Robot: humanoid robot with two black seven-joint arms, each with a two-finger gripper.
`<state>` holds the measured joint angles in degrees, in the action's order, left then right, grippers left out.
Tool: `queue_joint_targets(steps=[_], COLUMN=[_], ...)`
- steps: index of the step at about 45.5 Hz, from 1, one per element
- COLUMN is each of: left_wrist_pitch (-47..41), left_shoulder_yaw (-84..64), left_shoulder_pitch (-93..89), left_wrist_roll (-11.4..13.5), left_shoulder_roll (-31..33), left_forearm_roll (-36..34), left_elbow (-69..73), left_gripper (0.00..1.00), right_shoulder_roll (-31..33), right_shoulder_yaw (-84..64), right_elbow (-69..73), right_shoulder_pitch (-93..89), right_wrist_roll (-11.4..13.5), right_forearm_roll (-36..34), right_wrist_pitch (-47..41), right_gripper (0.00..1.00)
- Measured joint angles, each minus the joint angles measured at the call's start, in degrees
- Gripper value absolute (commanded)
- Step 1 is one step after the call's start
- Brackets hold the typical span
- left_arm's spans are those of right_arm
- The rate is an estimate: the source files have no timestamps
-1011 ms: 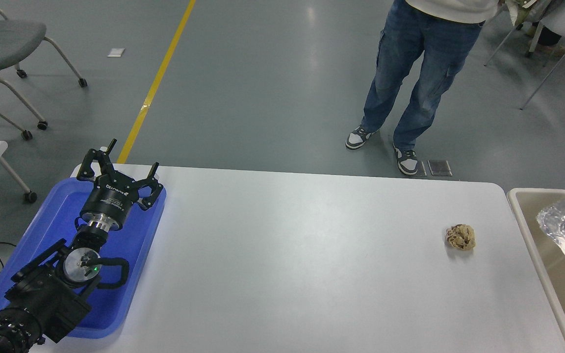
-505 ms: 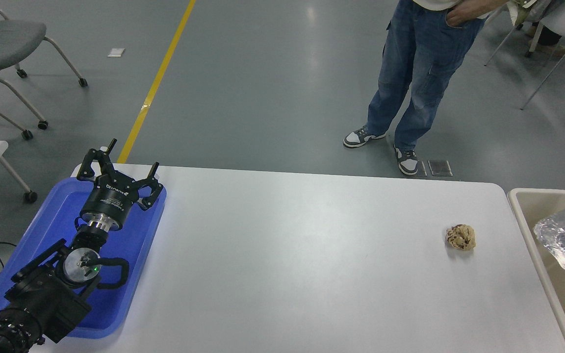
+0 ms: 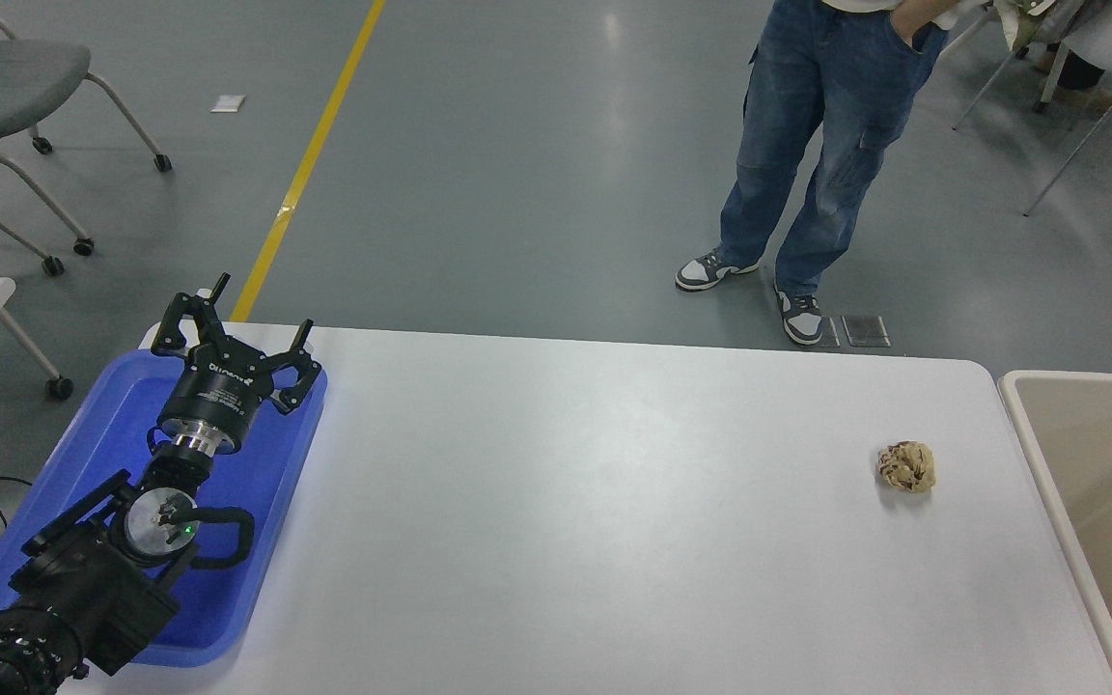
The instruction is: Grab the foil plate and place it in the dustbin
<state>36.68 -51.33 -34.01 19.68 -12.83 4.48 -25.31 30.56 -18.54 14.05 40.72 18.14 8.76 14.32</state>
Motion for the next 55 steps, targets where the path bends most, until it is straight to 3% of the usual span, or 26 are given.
queue_joint_targets(steps=[15,41,55], left_wrist_pitch=[0.01,0.02,-0.02], left_shoulder_yaw=[0.0,0.0,0.0], left_shoulder_pitch=[0.0,0.0,0.0], left_wrist_roll=[0.0,0.0,-0.01], left_shoulder_roll=[0.0,0.01,0.0], left_forearm_roll=[0.0,-0.01,-0.01], left_elbow=[-0.01,0.0,0.0], left_gripper=[1.0,1.0,1.0], right_shoulder_roll=[2.17,-4.72,-7.89], right_shoulder_yaw=[-10.25,-23.02,-31.65], right_elbow=[5.65,26.06,38.64], right_shoulder_pitch=[17.79,46.25,57.42], right_wrist_roll=[0.06,0.05,0.06], right_forearm_roll=[0.04,0.12,0.12], right_wrist_pitch=[-0.31,-5.23,-13.63], right_gripper=[1.0,1.0,1.0])
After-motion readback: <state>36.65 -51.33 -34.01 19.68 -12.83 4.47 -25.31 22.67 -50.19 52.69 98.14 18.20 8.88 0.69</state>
